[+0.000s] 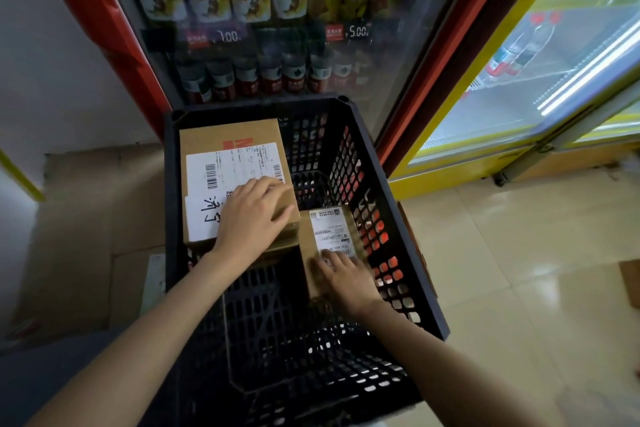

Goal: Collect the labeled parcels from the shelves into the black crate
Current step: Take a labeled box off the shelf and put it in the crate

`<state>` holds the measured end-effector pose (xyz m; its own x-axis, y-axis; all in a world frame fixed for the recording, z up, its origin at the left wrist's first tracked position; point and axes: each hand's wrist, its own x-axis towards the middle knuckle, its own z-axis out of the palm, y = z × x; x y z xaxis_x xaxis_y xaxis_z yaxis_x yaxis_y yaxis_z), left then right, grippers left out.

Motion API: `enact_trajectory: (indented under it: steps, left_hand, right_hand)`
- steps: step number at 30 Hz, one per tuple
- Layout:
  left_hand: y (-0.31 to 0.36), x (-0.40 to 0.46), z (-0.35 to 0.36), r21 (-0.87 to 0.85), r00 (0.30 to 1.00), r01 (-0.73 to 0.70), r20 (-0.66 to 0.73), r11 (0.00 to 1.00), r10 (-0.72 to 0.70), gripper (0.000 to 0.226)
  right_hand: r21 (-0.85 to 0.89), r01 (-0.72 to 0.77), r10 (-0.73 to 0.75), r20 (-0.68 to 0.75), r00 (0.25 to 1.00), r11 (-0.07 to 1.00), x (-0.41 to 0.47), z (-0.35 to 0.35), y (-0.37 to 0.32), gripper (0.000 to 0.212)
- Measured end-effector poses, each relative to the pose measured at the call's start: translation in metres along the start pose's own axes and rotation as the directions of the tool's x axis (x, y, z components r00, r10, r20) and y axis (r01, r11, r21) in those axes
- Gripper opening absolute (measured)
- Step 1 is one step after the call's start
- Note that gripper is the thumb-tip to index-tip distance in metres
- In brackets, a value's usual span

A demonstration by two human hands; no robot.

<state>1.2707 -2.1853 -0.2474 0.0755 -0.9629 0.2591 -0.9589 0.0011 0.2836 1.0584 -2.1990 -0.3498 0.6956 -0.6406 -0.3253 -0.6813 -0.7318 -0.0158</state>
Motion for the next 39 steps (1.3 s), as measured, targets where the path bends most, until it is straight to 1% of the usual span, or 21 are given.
enact_trajectory:
  steps: [1, 2, 4, 6, 7, 10, 13, 18, 22, 25, 28, 30, 32, 35, 39]
  left_hand:
    - [-0.002, 0.000, 0.001, -0.004, 1.000, 0.004, -0.003, 1.000, -0.004, 0.034]
    - [-0.004, -0.001, 0.001, -0.007, 1.000, 0.004, -0.004, 1.000, -0.004, 0.033]
    - [-0.007, -0.002, 0.003, -0.003, 1.000, -0.004, -0.006, 1.000, 0.004, 0.033]
    - [-0.008, -0.002, 0.002, -0.002, 1.000, -0.017, -0.012, 1.000, 0.017, 0.032]
    - [-0.008, -0.001, 0.002, -0.005, 1.000, -0.021, -0.016, 1.000, 0.021, 0.032]
    - [-0.007, 0.000, 0.002, -0.002, 0.999, -0.021, -0.037, 1.000, 0.021, 0.031]
    - [-0.006, -0.002, 0.003, 0.003, 0.998, -0.021, -0.053, 1.000, 0.021, 0.030]
    - [-0.004, -0.002, 0.002, -0.002, 0.998, -0.032, -0.051, 0.999, 0.032, 0.028]
    - [-0.005, -0.003, 0.001, -0.010, 0.999, -0.029, -0.033, 1.000, 0.029, 0.029]
    - [-0.002, -0.007, -0.005, 0.004, 1.000, -0.014, 0.002, 1.000, 0.014, 0.030]
    - [0.002, -0.012, -0.019, -0.013, 0.994, 0.086, 0.065, 0.996, -0.085, 0.035]
    - [0.003, -0.015, -0.036, 0.004, 0.989, 0.132, 0.064, 0.991, -0.132, 0.036]
    - [0.004, -0.020, -0.058, 0.040, 0.986, 0.164, 0.006, 0.986, -0.165, 0.035]
    - [0.008, -0.031, -0.088, 0.087, 0.965, 0.251, -0.102, 0.964, -0.242, 0.035]
    - [0.042, -0.050, -0.106, 0.123, 0.931, 0.345, -0.172, 0.931, -0.322, 0.034]
  right_hand:
    - [0.002, -0.011, 0.011, 0.058, 0.998, 1.000, 0.005, 0.003, 0.001, 0.083]
    - [-0.001, -0.030, 0.030, 0.077, 0.997, 1.000, 0.010, 0.004, 0.001, 0.087]
    - [-0.004, -0.052, 0.052, 0.083, 0.995, 0.999, 0.024, 0.005, 0.003, 0.097]
    - [0.013, -0.068, 0.068, 0.063, 0.996, 0.998, 0.043, 0.003, 0.007, 0.102]
    - [0.012, -0.073, 0.072, 0.043, 0.996, 0.997, 0.053, 0.001, 0.009, 0.101]
    - [0.025, -0.084, 0.085, -0.031, 0.996, 0.996, 0.087, -0.004, 0.015, 0.085]
    - [0.042, -0.085, 0.088, -0.070, 0.994, 0.996, 0.115, -0.010, 0.020, 0.076]
    - [0.029, -0.073, 0.074, -0.048, 0.996, 0.997, 0.115, -0.013, 0.022, 0.078]
    - [0.080, -0.071, 0.074, -0.045, 0.996, 0.994, 0.097, -0.030, 0.014, 0.070]
    - [0.064, -0.048, 0.056, -0.134, 0.989, 0.997, 0.078, -0.059, 0.014, 0.059]
    - [0.056, -0.012, 0.023, -0.207, 0.978, 0.998, 0.063, -0.099, 0.016, 0.052]
    - [0.046, 0.022, -0.007, -0.291, 0.957, 0.999, 0.055, -0.128, 0.017, 0.049]
    - [0.051, 0.069, -0.044, -0.387, 0.921, 0.996, 0.047, -0.155, 0.015, 0.045]
    - [0.008, 0.185, -0.156, -0.501, 0.851, 0.983, 0.033, -0.184, 0.005, 0.040]
    - [-0.055, 0.325, -0.298, -0.562, 0.772, 0.944, 0.002, -0.207, -0.006, 0.037]
